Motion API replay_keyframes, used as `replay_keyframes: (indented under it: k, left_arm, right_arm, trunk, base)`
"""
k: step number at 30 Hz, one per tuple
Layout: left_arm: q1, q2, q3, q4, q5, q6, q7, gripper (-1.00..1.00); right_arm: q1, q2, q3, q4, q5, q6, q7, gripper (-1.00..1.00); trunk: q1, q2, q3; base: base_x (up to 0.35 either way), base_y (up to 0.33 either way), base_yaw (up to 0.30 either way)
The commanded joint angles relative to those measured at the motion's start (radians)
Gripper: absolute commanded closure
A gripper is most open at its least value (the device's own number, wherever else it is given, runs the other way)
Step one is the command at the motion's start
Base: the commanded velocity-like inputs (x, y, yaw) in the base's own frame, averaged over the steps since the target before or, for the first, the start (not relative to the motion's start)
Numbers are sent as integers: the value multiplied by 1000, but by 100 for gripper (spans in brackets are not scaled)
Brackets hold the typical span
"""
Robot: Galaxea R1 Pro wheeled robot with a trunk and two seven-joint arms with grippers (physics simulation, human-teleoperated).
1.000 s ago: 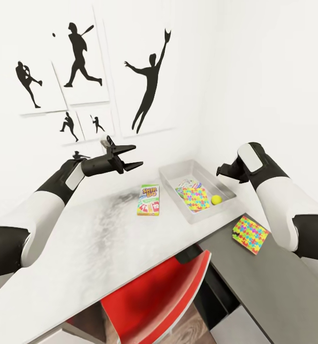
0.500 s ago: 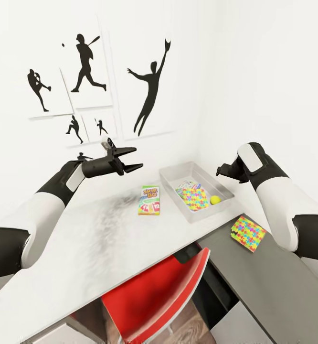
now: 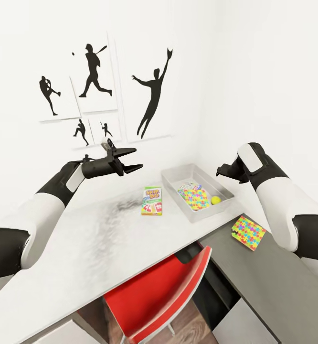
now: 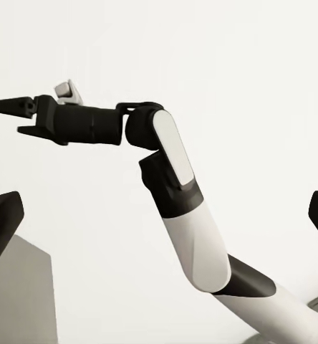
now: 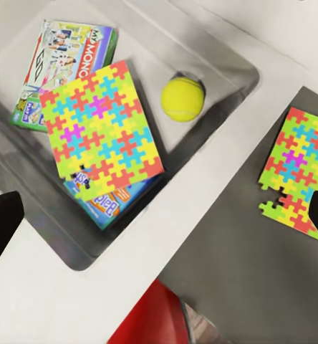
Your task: Put all the toys in the child's room - the three board games (two on the bed and one on the table), the two jigsaw puzzles on the table, and the tennis ball on the table - inside the toy box on the table in the child's room.
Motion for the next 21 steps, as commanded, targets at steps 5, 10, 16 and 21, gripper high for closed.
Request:
replay_keyframes:
  k: [5,10,16,21]
  left_arm:
    - [-1,3,-5,1,2,10,-5,-100]
    - [3,6,-5,1,2,9,-5,-100]
    - [11,8,-5,1,2,8,-4,-100]
    - [17,7,-6,1,2,6,-3,-100]
  right_arm:
    - [0,-1,6,3,-11,3,-8,-100]
    - [0,-1,6,8,-12,2,-8,-100]
    - [0,-2,6,11,-14,-18,-7,-100]
    - [0,-2,6,11,-14,-28,-7,-100]
  trunk:
    - [1,-2,6]
    - [1,-2,13]
    - [1,-2,21]
    - [1,-2,26]
  base:
    - [-7,10,-104]
    - [-33,47,-178]
    - [-22,33,-201]
    - [-32,22,-134]
